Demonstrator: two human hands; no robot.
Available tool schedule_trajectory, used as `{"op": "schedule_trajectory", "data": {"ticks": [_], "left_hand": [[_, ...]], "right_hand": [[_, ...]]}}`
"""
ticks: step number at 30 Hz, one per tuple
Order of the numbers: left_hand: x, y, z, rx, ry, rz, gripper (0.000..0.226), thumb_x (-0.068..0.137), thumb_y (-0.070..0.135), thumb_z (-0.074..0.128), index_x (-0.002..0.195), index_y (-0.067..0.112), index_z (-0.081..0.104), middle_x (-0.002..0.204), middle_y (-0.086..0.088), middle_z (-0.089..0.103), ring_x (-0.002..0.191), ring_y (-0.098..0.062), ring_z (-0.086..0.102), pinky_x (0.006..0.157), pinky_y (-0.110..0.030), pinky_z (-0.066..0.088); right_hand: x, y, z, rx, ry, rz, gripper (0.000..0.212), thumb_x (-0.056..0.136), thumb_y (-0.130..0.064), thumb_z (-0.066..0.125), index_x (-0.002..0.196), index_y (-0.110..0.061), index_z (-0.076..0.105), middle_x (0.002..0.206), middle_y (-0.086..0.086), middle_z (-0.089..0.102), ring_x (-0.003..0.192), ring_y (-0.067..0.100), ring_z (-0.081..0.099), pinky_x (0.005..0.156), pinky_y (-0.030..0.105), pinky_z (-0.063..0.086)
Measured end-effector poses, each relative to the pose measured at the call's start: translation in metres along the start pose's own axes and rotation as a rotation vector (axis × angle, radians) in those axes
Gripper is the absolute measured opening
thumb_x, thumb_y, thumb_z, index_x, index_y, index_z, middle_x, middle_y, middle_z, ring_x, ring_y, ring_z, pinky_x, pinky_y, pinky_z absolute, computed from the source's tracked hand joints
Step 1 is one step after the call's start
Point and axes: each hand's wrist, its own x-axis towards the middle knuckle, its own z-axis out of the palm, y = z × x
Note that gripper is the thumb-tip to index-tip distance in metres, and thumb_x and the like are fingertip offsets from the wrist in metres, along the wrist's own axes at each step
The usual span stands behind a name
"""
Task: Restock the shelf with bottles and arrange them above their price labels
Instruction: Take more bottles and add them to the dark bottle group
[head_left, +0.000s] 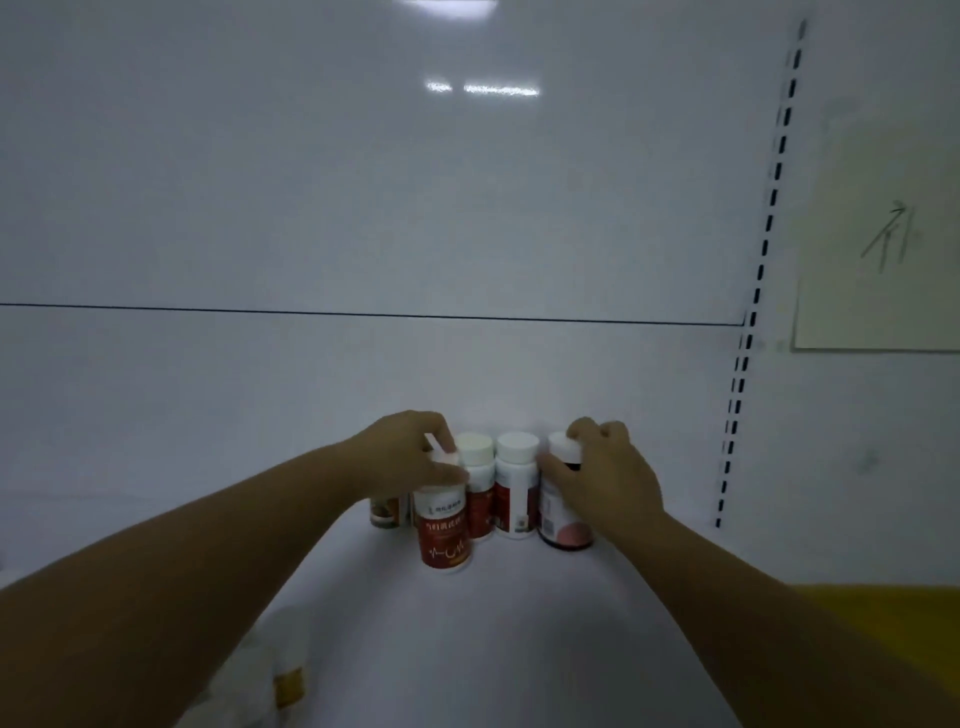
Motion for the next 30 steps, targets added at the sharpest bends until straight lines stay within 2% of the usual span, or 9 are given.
{"op": "schedule_trajectory", "data": {"ticks": [5,9,11,15,16,22,24,26,30], "left_hand": [[-0.003,0.006,0.009,-0.067,0.059,-0.073,0.04,0.08,0.032,0.072,0.115,0.02,0.057,0.115,-0.003,0.057,0.1,-0.02,0.058,0.083,-0.03,0.055],[-0.016,0.009,-0.012,-0.137,0.168,-0.041,0.041,0.086,0.032,0.065,0.122,0.014,0.059,0.124,-0.007,0.059,0.104,-0.022,0.059,0.088,-0.035,0.054],[-0.033,0.011,-0.033,-0.237,0.207,-0.006,0.04,0.09,0.032,0.06,0.124,0.012,0.059,0.123,-0.008,0.06,0.105,-0.024,0.06,0.089,-0.04,0.055],[-0.084,0.01,-0.086,-0.417,0.233,0.055,0.027,0.093,0.026,0.055,0.116,0.014,0.063,0.113,-0.003,0.064,0.096,-0.017,0.063,0.075,-0.031,0.057],[-0.099,0.007,-0.098,-0.457,0.239,0.058,0.025,0.093,0.026,0.054,0.114,0.015,0.064,0.111,-0.003,0.065,0.095,-0.016,0.064,0.073,-0.03,0.057],[-0.183,-0.033,-0.149,-0.526,0.323,0.054,0.025,0.089,0.027,0.061,0.11,0.012,0.066,0.104,-0.005,0.07,0.093,-0.018,0.068,0.074,-0.029,0.058],[-0.209,-0.048,-0.163,-0.535,0.387,0.025,0.03,0.086,0.026,0.066,0.111,0.01,0.065,0.104,-0.006,0.07,0.093,-0.018,0.068,0.074,-0.03,0.058],[-0.232,-0.065,-0.175,-0.557,0.453,-0.008,0.03,0.084,0.025,0.068,0.109,0.009,0.064,0.103,-0.005,0.069,0.092,-0.018,0.068,0.072,-0.03,0.059],[-0.262,-0.09,-0.187,-0.597,0.542,-0.017,0.025,0.084,0.024,0.068,0.105,0.011,0.065,0.101,-0.002,0.067,0.087,-0.013,0.066,0.061,-0.022,0.056]], "right_hand": [[0.004,0.008,0.006,0.312,0.064,0.078,0.04,0.079,-0.047,0.065,0.106,-0.024,0.048,0.102,0.003,0.058,0.088,0.022,0.056,0.069,0.029,0.043],[-0.007,0.01,-0.02,0.763,0.163,0.156,0.057,0.073,-0.029,0.079,0.117,-0.023,0.043,0.103,-0.002,0.057,0.094,0.021,0.06,0.083,0.036,0.052],[-0.011,-0.007,-0.037,0.947,0.151,0.199,0.052,0.075,-0.026,0.077,0.115,-0.022,0.045,0.1,-0.001,0.06,0.091,0.021,0.062,0.084,0.039,0.053],[-0.024,-0.076,-0.065,1.426,-0.093,0.2,0.006,0.091,-0.022,0.057,0.094,-0.017,0.057,0.081,0.008,0.062,0.059,0.019,0.063,0.056,0.034,0.057],[-0.03,-0.096,-0.068,1.482,-0.148,0.165,0.007,0.092,-0.021,0.052,0.09,-0.017,0.058,0.076,0.008,0.061,0.053,0.018,0.063,0.052,0.03,0.055],[-0.083,-0.212,-0.062,1.397,-0.371,-0.09,0.018,0.086,-0.038,0.058,0.083,-0.021,0.062,0.072,0.004,0.065,0.062,0.021,0.062,0.067,0.036,0.052],[-0.103,-0.244,-0.061,1.314,-0.399,-0.203,0.036,0.074,-0.048,0.061,0.093,-0.018,0.062,0.082,0.007,0.067,0.072,0.023,0.065,0.071,0.039,0.054],[-0.12,-0.272,-0.061,1.273,-0.42,-0.237,0.053,0.064,-0.051,0.063,0.101,-0.014,0.06,0.092,0.011,0.069,0.078,0.024,0.067,0.073,0.041,0.057],[-0.138,-0.309,-0.06,1.267,-0.415,-0.229,0.051,0.063,-0.046,0.068,0.102,-0.014,0.063,0.091,0.005,0.072,0.074,0.018,0.07,0.067,0.034,0.056]]}}
